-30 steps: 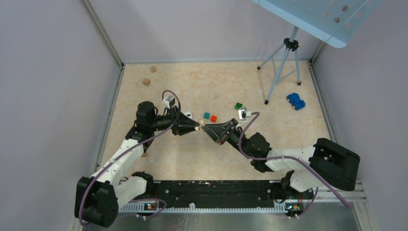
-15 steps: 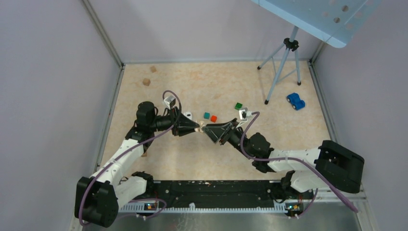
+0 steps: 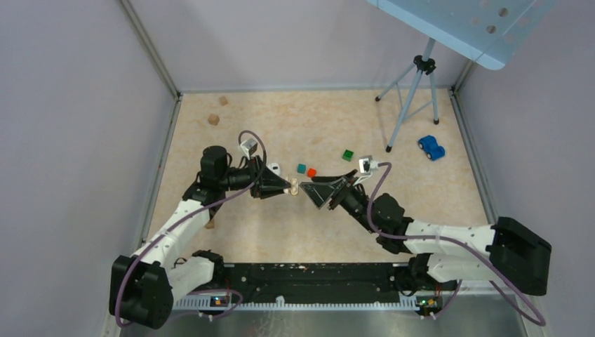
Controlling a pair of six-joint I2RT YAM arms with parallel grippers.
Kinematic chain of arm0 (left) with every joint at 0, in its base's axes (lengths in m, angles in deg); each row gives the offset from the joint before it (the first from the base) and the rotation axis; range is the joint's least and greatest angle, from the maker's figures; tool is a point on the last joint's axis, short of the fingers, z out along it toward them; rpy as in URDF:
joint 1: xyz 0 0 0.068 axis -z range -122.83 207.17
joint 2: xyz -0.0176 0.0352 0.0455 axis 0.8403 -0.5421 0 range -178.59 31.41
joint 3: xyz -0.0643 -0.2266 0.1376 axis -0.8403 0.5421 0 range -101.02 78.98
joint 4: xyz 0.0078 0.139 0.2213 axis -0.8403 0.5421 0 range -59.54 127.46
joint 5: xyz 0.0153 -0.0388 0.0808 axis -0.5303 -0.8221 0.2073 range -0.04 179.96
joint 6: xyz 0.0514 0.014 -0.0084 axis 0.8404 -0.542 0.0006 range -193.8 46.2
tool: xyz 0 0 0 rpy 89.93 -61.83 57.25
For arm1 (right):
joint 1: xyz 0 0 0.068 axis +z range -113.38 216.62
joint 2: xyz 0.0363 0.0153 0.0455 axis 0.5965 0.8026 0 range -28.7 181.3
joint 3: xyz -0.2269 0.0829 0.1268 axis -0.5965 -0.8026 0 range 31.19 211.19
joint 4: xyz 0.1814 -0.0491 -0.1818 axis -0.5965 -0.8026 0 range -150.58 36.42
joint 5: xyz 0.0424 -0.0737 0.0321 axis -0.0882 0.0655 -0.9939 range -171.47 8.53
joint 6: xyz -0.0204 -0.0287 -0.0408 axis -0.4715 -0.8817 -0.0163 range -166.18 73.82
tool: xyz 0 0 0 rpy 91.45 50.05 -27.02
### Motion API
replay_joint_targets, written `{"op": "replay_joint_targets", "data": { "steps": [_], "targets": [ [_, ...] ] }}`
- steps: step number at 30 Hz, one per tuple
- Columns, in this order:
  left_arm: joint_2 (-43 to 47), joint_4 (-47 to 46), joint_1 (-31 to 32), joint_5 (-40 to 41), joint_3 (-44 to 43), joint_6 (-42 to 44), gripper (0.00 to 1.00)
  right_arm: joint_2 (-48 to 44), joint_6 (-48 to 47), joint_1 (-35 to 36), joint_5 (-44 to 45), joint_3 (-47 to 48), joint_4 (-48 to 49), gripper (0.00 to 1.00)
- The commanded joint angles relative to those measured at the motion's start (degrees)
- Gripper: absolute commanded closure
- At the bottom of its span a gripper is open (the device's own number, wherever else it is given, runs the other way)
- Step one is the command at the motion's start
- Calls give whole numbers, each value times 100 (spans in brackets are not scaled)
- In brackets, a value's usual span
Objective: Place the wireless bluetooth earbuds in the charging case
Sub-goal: Insert the left earbud into the left side groove of the charging case, then place the charging case with the earbuds.
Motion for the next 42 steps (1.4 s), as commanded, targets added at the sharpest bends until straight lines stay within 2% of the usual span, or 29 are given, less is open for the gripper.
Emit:
{"op": "replay_joint_targets", "data": {
  "steps": [1,4,6,12,16,20,23,28,34,38,39,42],
  "targets": [
    [-230,353,-28,-94,-428,998,100,-857,-172,46,776,-10,-1359,26],
    [-605,687,7,-36,-536,1687,100,-1584,89,-134,1248,44,-3099,23],
    [-965,519,94,-112,-542,1821,100,-2022,326,-308,1498,74,-4244,23],
    [-2208,118,982,243,-1052,2296,100,-3970,1701,-417,2996,-60,-7819,22],
    [-3456,-520,1577,207,-1473,2276,100,-5405,2093,-425,3520,-17,-9285,23],
    [-4695,-776,2092,31,-2340,2309,100,-5984,2259,-426,3686,331,-10305,22],
    [-5417,-929,2373,-150,-2928,2267,100,-5797,2324,-426,3669,570,-10624,21],
    [-6082,-739,2625,-148,-3655,2431,100,-5387,2421,-426,3614,671,-10653,20],
    [-6730,-117,2672,-43,-4321,2766,100,-5322,2298,-427,3548,624,-10379,19],
    [-6935,653,2671,229,-4776,3205,100,-5335,2368,-431,3491,628,-10467,19],
    [-6974,858,2671,352,-4888,3329,98,-5345,2389,-426,3483,624,-10481,19],
    [-7051,1573,2693,829,-5321,3786,79,-5354,2407,-430,3462,597,-10458,19]
  ]
}}
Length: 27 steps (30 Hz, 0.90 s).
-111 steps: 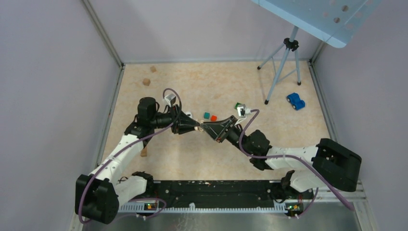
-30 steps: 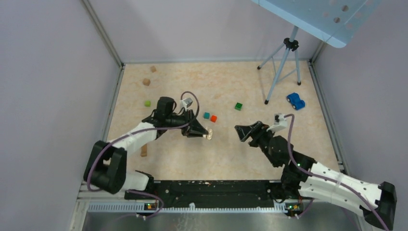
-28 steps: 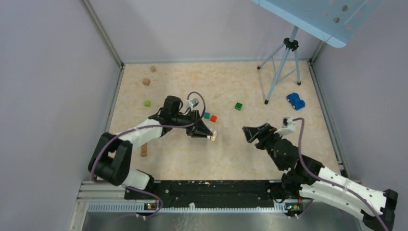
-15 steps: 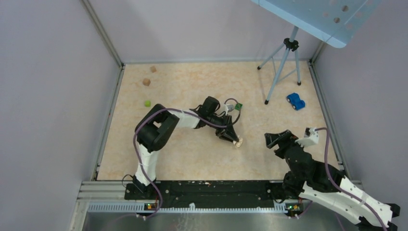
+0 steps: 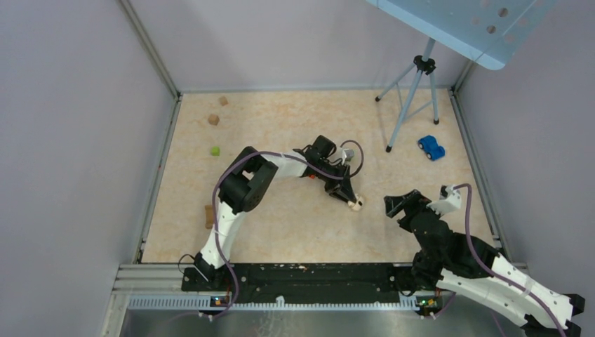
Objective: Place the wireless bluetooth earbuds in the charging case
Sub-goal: Place the charging case with the earbuds, then reset both arms
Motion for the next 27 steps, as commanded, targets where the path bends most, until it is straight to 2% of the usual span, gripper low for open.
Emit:
{"op": "replay_joint_targets", "data": {
  "steps": [1,6,9,14,16,18,22,24,27],
  "targets": [
    [-51,1076,20,617,-691,849,71,5,47,-35,-17,161,2,19],
    [495,1636,21,1108,-784,1280,29,225,1,-39,-37,257,-53,18],
    [1106,2090,15,1505,-840,1636,15,645,87,-40,-20,407,-229,15],
    [2434,2898,-20,2454,-723,2209,12,1856,398,-32,110,738,-550,13],
    [3070,3018,-59,3054,-309,2252,12,2386,480,-34,179,890,-701,13],
    [3715,3089,-95,3935,191,2131,7,2852,429,-40,197,994,-718,12],
    [4903,3374,-141,5396,1147,1807,2,3398,-199,-225,21,957,-77,12],
    [5540,3309,-182,5941,1705,1704,1,3388,-653,-577,-158,689,424,11],
    [6274,3088,-300,6351,2427,1576,1,3075,-1668,-1544,-1144,229,1426,11]
  ]
}}
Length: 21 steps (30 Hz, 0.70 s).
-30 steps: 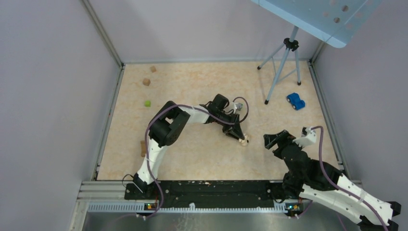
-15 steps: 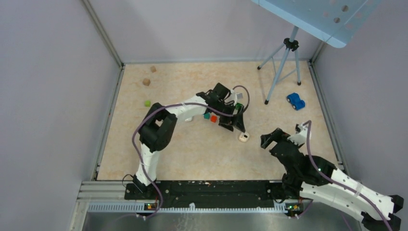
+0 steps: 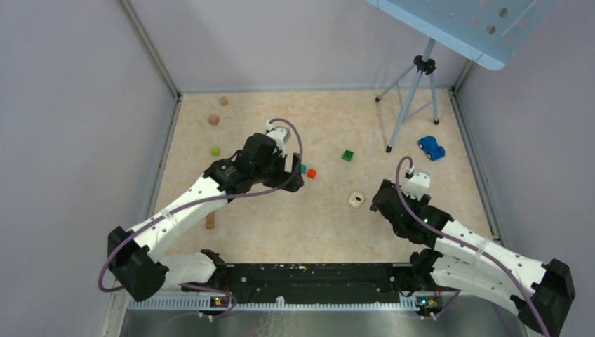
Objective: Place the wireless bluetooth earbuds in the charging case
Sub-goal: Reset both arms
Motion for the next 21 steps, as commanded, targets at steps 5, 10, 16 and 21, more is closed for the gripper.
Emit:
{"op": "replay_joint_targets", "data": {
  "steps": [5,10,16,21],
  "targets": [
    [1179,-34,-279,1309,1416,64,1,-678,-1957,-2469,-2239,-469,1298,10],
    [1439,-474,-290,725,1804,186,1,-388,-1723,-2738,-2164,-117,881,10],
    [1409,-371,-294,870,1640,-43,1,206,-1308,-2744,-1754,127,429,9],
    [1654,-354,-299,1417,1727,-257,1,373,-1208,-2746,-1776,0,448,9]
  ]
}}
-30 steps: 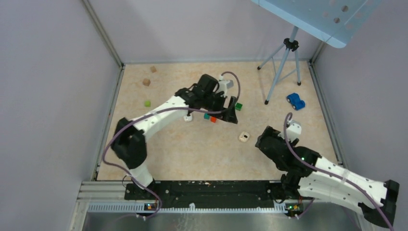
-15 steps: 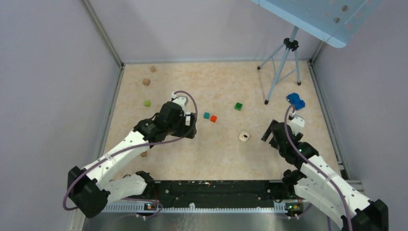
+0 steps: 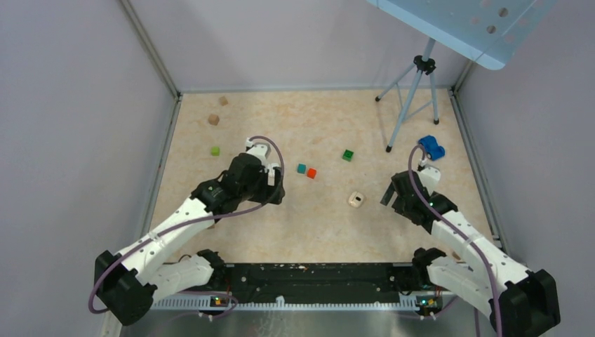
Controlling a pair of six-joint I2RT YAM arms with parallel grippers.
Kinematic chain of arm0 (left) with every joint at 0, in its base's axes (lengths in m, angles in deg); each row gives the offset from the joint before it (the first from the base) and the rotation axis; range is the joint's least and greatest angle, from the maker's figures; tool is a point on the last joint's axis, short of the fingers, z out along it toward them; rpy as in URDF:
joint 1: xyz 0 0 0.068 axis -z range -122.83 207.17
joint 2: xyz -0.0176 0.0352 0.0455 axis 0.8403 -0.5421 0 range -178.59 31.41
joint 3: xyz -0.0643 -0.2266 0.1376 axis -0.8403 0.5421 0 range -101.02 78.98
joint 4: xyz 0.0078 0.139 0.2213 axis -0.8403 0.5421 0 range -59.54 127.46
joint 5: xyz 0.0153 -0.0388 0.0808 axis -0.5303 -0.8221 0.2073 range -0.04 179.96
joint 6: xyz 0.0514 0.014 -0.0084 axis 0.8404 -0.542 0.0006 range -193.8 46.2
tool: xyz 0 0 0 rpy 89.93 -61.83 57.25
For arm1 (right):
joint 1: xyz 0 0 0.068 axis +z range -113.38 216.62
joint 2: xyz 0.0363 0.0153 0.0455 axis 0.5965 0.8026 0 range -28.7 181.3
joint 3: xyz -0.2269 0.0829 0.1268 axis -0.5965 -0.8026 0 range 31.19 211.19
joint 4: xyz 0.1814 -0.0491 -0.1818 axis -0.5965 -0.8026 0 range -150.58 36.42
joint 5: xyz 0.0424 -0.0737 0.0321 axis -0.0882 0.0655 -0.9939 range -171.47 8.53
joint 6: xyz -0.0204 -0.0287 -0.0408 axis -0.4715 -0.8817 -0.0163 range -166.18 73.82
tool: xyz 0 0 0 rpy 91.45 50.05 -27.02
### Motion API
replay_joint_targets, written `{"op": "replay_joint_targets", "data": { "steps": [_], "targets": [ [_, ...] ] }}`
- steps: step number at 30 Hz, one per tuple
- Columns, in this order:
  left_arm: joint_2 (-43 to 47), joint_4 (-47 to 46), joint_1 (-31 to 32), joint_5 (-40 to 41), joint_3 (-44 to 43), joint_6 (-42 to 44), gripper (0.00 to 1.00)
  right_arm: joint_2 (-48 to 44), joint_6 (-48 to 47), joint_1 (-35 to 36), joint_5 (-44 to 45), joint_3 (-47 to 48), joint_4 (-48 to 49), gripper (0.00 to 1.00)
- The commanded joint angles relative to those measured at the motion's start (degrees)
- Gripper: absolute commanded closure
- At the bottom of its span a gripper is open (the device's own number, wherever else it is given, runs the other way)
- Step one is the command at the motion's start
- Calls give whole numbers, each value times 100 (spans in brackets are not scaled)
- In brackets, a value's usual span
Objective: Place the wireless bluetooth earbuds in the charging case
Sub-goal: Reset both arms
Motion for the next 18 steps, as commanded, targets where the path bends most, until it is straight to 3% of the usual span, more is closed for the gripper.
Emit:
{"op": "replay_joint_targets", "data": {
  "steps": [1,5,11,18],
  "targets": [
    [335,-224,-20,564,-4,-248,1,6,157,-43,107,82,-67,9],
    [427,-147,-184,819,212,-441,1,-136,174,-38,83,-24,0,9],
    [363,-491,-1677,-1144,667,-567,1,-320,177,-38,139,-153,92,9],
    [261,-396,-1919,-1074,483,-664,1,-456,279,-42,211,-269,98,8]
  ]
}}
